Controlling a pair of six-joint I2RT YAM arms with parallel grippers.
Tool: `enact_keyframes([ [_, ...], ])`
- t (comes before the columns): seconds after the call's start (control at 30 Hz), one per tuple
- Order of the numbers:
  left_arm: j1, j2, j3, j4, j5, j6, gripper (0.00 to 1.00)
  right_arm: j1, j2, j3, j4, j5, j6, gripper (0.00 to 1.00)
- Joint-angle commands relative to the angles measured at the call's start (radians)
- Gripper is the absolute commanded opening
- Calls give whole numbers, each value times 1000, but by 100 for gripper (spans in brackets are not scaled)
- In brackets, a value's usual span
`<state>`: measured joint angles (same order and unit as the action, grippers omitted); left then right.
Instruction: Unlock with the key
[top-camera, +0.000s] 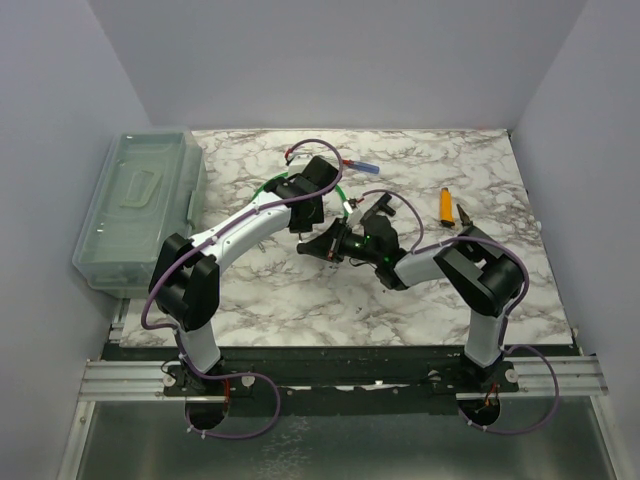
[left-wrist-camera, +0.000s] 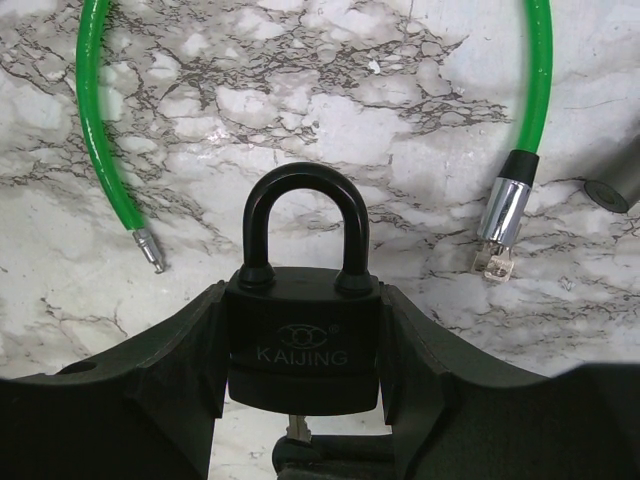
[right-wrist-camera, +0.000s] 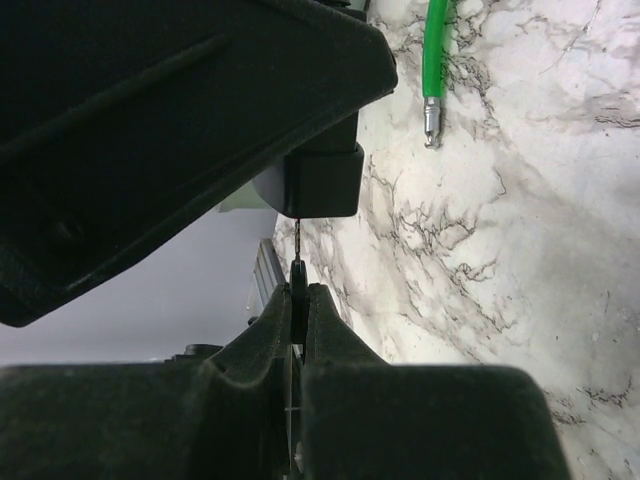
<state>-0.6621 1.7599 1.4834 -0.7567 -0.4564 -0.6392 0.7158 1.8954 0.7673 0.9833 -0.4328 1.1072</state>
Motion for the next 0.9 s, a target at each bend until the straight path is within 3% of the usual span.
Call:
enact_keyframes([
  [0.0, -6, -41, 20, 5, 7, 2, 0, -15, -49, -18, 27, 82, 13, 0],
  [0.87, -6, -56, 8, 10, -42, -4, 0, -39, -143, -66, -37, 149, 63, 0],
])
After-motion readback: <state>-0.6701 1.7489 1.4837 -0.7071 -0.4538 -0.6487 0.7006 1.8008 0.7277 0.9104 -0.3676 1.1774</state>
